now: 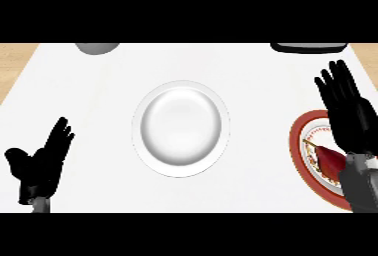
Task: Pick the pear from the plate and place it in the plate
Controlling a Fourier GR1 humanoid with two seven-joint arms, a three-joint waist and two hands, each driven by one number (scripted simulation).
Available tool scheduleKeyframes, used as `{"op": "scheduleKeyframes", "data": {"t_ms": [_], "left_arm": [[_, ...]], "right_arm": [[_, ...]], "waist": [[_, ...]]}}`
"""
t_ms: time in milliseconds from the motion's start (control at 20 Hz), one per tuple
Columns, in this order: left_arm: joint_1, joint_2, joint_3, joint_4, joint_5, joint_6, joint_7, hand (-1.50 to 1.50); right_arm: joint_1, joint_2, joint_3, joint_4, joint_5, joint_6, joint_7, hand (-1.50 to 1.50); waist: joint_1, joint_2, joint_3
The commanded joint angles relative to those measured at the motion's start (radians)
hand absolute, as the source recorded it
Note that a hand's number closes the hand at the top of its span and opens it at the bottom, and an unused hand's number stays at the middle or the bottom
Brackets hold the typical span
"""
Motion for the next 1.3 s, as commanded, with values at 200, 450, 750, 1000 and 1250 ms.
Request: {"op": "scheduleKeyframes", "data": {"t_ms": [200,450,750,1000,1250], "left_arm": [[-0.037,0.012,-0.047,0.000,-0.061,0.001,0.015,0.00],[-0.018,-0.033,-0.081,0.015,-0.057,0.010,0.037,0.00],[-0.048,-0.046,-0.104,0.014,-0.088,0.027,0.036,0.00],[-0.080,-0.071,-0.123,0.030,-0.093,0.033,0.067,0.00],[-0.071,-0.084,-0.134,0.047,-0.112,0.046,0.043,0.00]], "right_arm": [[-0.046,-0.091,0.165,-0.032,-0.253,0.595,0.055,1.50],[-0.181,-0.393,0.079,-0.192,0.220,0.607,-0.231,1.50],[0.102,-0.251,0.057,0.205,-0.086,0.891,-0.509,-1.50],[0.034,-0.392,0.072,0.232,0.109,1.114,-0.714,-1.50],[-0.021,-0.482,0.094,0.146,0.356,0.946,-0.800,-1.50]], "waist": [[0.021,0.000,0.011],[-0.029,-0.022,0.010],[0.000,0.022,0.018],[0.017,0.009,0.015],[0.028,0.005,0.014]]}}
